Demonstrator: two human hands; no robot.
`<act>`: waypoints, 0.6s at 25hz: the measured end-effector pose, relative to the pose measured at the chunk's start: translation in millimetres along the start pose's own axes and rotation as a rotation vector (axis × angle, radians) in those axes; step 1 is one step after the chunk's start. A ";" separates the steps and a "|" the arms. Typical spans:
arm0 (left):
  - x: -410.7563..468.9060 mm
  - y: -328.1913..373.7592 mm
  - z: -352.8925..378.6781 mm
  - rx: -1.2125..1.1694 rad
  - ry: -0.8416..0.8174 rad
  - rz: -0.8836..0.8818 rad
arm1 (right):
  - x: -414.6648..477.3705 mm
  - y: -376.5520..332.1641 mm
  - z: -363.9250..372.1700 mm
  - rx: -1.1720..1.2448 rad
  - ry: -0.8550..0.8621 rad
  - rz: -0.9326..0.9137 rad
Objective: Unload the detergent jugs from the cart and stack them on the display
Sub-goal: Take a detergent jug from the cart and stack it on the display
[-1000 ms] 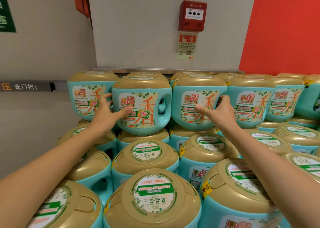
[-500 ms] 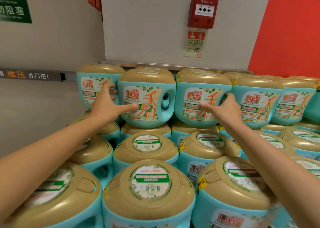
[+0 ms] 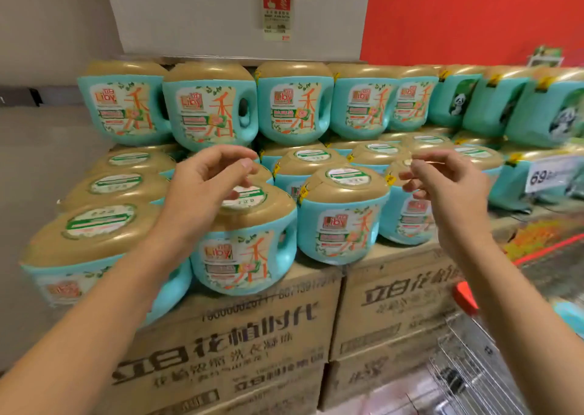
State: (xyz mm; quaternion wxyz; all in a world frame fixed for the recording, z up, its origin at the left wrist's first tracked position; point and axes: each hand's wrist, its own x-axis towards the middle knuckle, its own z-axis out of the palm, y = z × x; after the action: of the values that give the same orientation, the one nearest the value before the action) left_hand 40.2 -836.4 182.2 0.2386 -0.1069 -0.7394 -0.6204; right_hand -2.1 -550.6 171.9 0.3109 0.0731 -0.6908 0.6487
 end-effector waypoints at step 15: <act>-321.3 -39.8 277.3 -0.103 -0.444 -0.753 | -309.4 51.8 -354.3 -0.166 0.293 0.688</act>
State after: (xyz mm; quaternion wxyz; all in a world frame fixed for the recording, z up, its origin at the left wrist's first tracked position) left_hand 238.4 -531.8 -40.6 -0.1745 0.0276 -0.7283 -0.6621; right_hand 336.6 -302.9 -46.7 0.1753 -0.2819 -0.6733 0.6607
